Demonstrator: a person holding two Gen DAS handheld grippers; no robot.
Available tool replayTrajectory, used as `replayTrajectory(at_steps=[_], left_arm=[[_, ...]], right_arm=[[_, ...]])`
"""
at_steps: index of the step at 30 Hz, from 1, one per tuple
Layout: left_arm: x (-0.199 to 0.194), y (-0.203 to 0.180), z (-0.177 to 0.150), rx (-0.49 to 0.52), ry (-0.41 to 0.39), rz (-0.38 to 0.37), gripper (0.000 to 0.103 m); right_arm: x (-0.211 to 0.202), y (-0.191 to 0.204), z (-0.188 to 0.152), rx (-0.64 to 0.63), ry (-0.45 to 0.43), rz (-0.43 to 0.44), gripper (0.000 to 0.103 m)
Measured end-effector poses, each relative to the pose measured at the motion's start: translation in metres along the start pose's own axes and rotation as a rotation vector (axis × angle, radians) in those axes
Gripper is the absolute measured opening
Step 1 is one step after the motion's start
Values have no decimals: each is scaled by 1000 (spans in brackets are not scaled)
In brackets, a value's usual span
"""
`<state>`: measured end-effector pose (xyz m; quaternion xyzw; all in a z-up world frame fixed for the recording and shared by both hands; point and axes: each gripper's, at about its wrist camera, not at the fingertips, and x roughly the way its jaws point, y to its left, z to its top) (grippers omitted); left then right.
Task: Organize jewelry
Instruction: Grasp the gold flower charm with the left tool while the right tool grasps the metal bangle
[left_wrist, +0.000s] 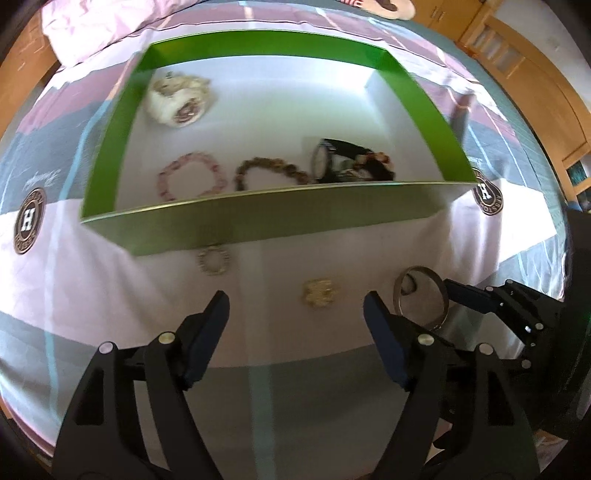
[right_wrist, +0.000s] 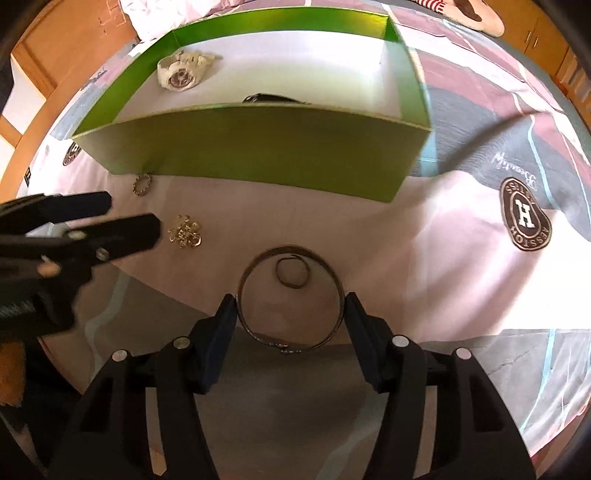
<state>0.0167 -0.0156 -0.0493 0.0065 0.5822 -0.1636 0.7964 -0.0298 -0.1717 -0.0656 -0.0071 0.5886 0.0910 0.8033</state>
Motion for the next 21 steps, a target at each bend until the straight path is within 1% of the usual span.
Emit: replayTrajectory(at_steps=[4, 6, 8, 11, 13, 17, 21], left_arm=[[16, -13, 2, 25, 8, 29, 76], [25, -16, 1, 42, 25, 51, 71], [32, -15, -1, 45, 42, 72, 50], [34, -10, 0, 24, 47, 76, 30], [31, -5, 1, 7, 44, 71, 20], [20, 6, 2, -36, 50, 42, 20], [12, 16, -7, -64, 69, 57, 20]], right_arm=[[-4, -9, 0, 33, 4, -14, 60], [-2, -10, 0, 31, 14, -18, 60], [0, -7, 1, 23, 19, -19, 60], [-2, -4, -1, 15, 17, -15, 60], [0, -3, 3, 10, 14, -12, 60], [3, -4, 5, 5, 13, -17, 60], [5, -3, 4, 8, 21, -28, 60]])
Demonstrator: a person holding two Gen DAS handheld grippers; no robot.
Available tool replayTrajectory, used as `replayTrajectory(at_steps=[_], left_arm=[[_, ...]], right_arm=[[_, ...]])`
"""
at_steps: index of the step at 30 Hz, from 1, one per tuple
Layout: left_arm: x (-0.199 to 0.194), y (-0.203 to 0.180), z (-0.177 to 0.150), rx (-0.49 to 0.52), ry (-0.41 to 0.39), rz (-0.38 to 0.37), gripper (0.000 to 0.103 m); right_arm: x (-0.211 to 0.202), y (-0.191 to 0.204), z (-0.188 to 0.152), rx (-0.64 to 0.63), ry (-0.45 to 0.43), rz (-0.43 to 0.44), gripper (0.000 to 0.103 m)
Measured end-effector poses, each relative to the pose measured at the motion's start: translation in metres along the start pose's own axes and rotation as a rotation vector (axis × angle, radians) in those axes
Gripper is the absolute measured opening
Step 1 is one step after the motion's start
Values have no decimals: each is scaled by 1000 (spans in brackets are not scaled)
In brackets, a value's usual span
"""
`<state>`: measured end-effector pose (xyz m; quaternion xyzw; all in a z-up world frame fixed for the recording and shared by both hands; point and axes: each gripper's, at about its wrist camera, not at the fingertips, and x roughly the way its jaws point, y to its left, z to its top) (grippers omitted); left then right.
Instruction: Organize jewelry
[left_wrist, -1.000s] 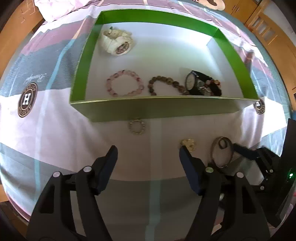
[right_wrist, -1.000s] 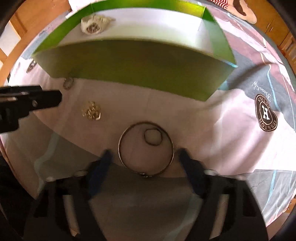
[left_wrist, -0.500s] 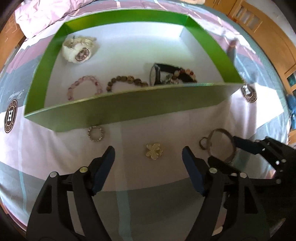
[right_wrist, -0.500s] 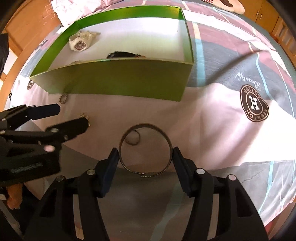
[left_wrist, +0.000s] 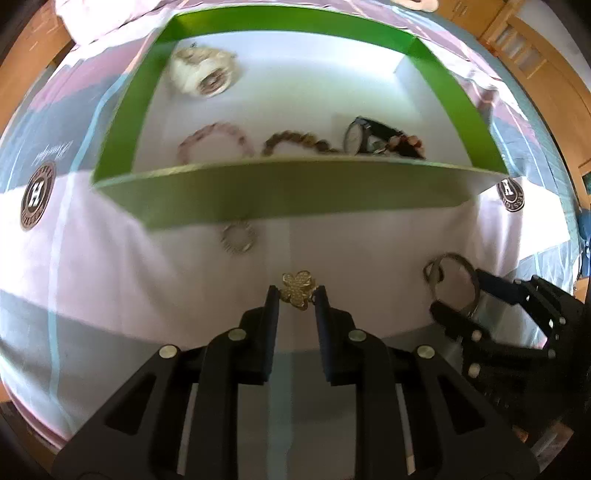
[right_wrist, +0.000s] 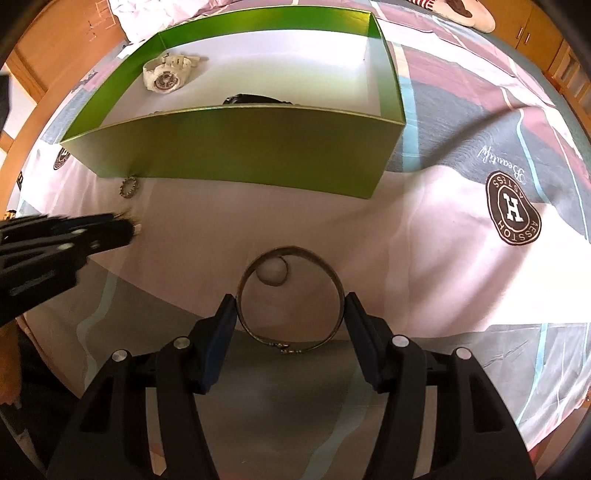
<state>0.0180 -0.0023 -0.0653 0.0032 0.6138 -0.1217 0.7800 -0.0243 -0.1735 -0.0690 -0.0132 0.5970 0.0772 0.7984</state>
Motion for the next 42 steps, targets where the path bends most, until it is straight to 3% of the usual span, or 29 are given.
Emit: replayTrajectory(at_steps=[6, 10, 14, 22, 24, 25, 26, 42], left_arm=[[7, 3, -17, 3, 22, 41, 22], [5, -4, -17, 35, 2, 43, 41], [0, -4, -14, 38, -28, 49, 42], [15, -3, -9, 40, -16, 105, 42], [15, -6, -8, 46, -26, 123, 35], [14, -6, -8, 46, -32, 137, 26], [15, -8, -7, 42, -35, 146, 24], [-5, -12, -20, 34, -91, 173, 24]], right_arm=[[9, 9, 4, -25, 14, -17, 60], [10, 15, 5, -50, 3, -37, 61], [13, 16, 4, -49, -7, -50, 68], [14, 15, 2, -45, -11, -56, 70], [13, 16, 1, -51, -10, -58, 70], [13, 16, -1, -53, -12, -53, 68], [12, 17, -1, -56, -15, -46, 60], [3, 17, -2, -42, -55, -24, 60]])
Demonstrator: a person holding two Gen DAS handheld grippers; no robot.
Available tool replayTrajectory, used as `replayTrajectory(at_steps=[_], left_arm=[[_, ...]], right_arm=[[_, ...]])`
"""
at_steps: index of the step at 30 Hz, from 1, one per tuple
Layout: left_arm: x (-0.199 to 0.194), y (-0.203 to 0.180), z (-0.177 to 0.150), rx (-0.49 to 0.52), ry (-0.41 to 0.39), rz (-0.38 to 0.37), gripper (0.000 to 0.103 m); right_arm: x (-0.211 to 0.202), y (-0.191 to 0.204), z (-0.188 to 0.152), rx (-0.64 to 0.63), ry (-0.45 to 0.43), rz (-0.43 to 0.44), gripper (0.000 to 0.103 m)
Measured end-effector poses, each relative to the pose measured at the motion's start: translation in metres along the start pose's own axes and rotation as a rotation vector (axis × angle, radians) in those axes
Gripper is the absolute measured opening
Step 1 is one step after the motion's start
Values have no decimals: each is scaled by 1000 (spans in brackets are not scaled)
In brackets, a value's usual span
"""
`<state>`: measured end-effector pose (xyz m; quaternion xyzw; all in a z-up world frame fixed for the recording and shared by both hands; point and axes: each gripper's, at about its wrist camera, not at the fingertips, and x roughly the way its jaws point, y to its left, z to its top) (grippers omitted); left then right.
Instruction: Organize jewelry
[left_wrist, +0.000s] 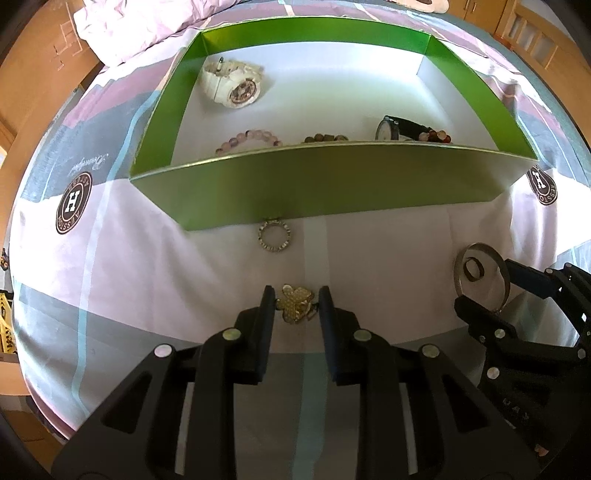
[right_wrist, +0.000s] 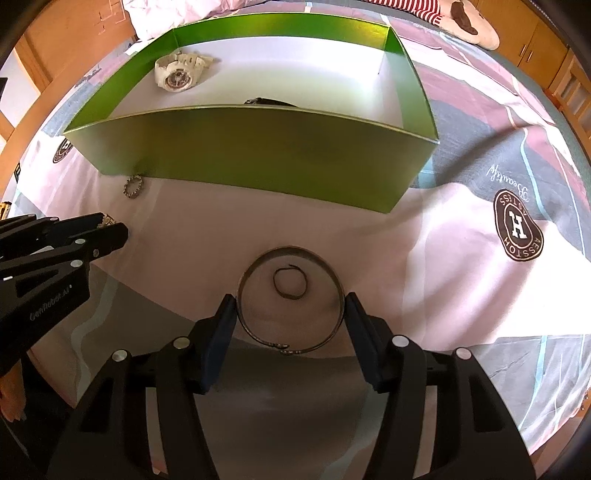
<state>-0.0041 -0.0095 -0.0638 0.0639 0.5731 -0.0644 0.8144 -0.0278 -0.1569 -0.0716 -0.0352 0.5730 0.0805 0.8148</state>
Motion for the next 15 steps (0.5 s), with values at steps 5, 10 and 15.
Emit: replayTrajectory(at_steps=[5, 10, 15], left_arm=[[-5, 0, -3, 0, -6, 9, 24], [-3, -4, -5, 6, -2, 13, 24], [-2, -4, -3, 9, 1, 14, 24]], right_arm=[[-1, -2, 3, 4, -14, 5, 60], [-1, -4, 3, 4, -17, 6, 60], [0, -2, 3, -3, -10, 4, 60]])
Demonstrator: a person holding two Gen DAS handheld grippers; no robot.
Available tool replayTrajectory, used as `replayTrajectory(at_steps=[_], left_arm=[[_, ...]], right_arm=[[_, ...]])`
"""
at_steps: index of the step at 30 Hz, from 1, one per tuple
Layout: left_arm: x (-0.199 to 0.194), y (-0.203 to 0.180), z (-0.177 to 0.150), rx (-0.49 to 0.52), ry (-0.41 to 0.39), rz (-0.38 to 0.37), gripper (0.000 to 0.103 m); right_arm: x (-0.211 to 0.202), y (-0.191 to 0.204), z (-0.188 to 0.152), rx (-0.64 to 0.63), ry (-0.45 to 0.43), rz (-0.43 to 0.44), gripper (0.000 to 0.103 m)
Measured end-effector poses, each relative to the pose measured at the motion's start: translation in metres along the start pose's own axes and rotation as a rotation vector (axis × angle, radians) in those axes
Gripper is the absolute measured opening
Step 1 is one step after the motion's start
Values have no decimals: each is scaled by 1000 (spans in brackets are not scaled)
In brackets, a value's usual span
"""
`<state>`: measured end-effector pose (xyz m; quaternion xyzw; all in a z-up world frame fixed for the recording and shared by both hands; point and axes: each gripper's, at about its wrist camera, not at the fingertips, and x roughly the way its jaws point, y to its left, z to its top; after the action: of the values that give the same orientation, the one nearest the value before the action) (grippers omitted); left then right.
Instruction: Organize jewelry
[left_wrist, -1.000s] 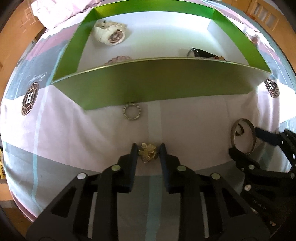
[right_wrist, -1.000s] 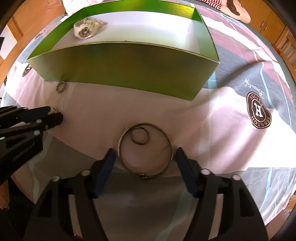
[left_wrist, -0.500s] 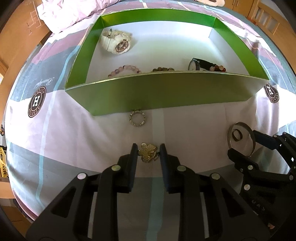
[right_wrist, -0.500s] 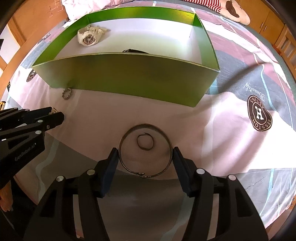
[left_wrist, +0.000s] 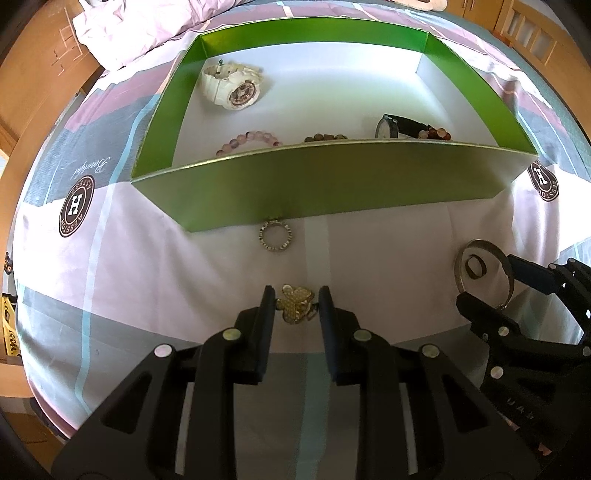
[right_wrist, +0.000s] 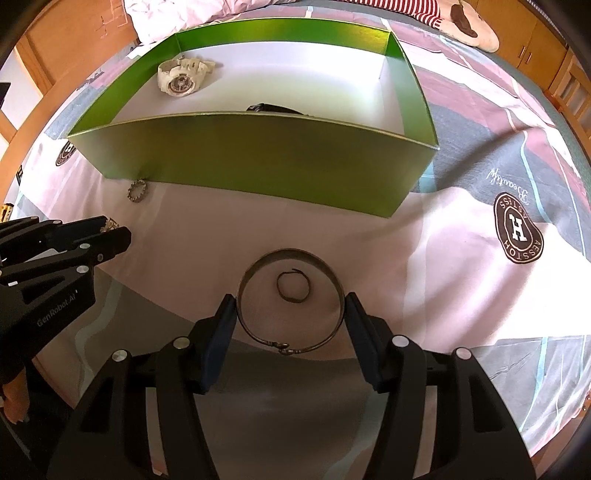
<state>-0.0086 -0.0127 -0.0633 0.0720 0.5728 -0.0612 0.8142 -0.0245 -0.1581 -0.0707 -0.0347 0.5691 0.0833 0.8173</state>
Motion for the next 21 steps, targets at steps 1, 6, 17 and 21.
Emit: replayTrajectory(at_steps=[1, 6, 17, 21], left_arm=[[0, 0, 0, -1, 1, 0, 24], [0, 0, 0, -3, 2, 2, 24], [0, -1, 1, -6, -1, 5, 24], [1, -2, 1, -4, 1, 8, 24]], right_arm=[[0, 0, 0, -1, 0, 0, 60], [0, 1, 0, 0, -1, 0, 60], [2, 2, -1, -6, 4, -3, 60], [3, 2, -1, -6, 5, -4, 60]])
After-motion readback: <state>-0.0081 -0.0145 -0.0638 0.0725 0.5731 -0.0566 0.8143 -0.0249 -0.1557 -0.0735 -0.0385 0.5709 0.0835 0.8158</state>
